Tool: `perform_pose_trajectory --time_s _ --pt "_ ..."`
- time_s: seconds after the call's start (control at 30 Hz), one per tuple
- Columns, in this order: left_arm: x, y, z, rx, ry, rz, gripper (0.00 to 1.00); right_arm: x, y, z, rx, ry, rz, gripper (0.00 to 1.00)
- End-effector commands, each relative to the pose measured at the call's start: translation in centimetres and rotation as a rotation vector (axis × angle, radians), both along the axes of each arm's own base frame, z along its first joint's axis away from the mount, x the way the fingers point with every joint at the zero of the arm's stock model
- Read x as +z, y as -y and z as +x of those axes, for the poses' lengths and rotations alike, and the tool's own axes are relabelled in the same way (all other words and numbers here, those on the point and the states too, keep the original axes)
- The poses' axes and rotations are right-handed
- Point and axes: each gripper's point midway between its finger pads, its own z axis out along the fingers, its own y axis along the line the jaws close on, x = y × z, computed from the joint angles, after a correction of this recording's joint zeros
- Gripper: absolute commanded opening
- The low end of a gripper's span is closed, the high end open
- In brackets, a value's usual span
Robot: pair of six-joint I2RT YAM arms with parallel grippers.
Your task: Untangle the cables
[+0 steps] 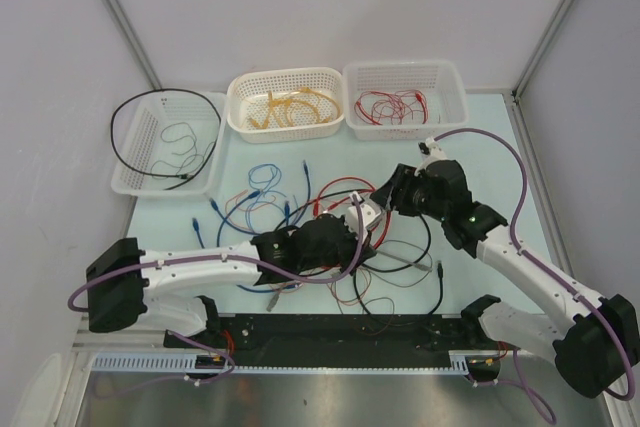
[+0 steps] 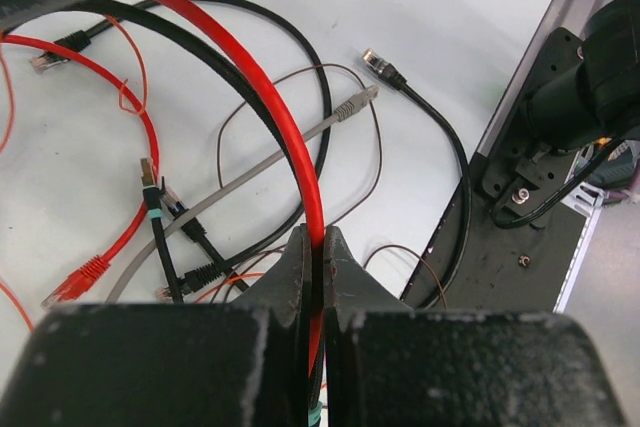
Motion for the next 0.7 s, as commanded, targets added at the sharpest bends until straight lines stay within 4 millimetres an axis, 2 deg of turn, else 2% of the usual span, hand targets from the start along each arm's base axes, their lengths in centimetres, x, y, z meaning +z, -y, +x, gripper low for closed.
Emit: perform_pose_trajectory --time_s 0.0,0.03,0.13,0.5,0.67 --pt "1.4 1.3 -0.3 -0.026 0.039 -0.041 0.01 3.2 -0.5 0.9 0.008 0.092 0.040 0.53" --pt "1.4 1.4 -0.3 -0.026 0.041 -0.040 0.00 3.2 -0.5 1.0 0.008 0.090 0.038 0.48" --pt "1.5 1.6 -0.5 -0.030 0.043 -0.043 0.00 2.7 -0.5 0.8 0.017 0.073 0.027 0.43" --pt "2.0 1.1 -0.1 -0.011 0.069 -0.045 0.00 -0.2 -0.6 -1.1 0.082 -0.021 -0.045 0.42" --pt "2.0 1.0 -0.1 -0.006 0.069 -0.043 0.00 -0.9 -0.9 -2.0 0.105 -0.036 -0.049 0.36"
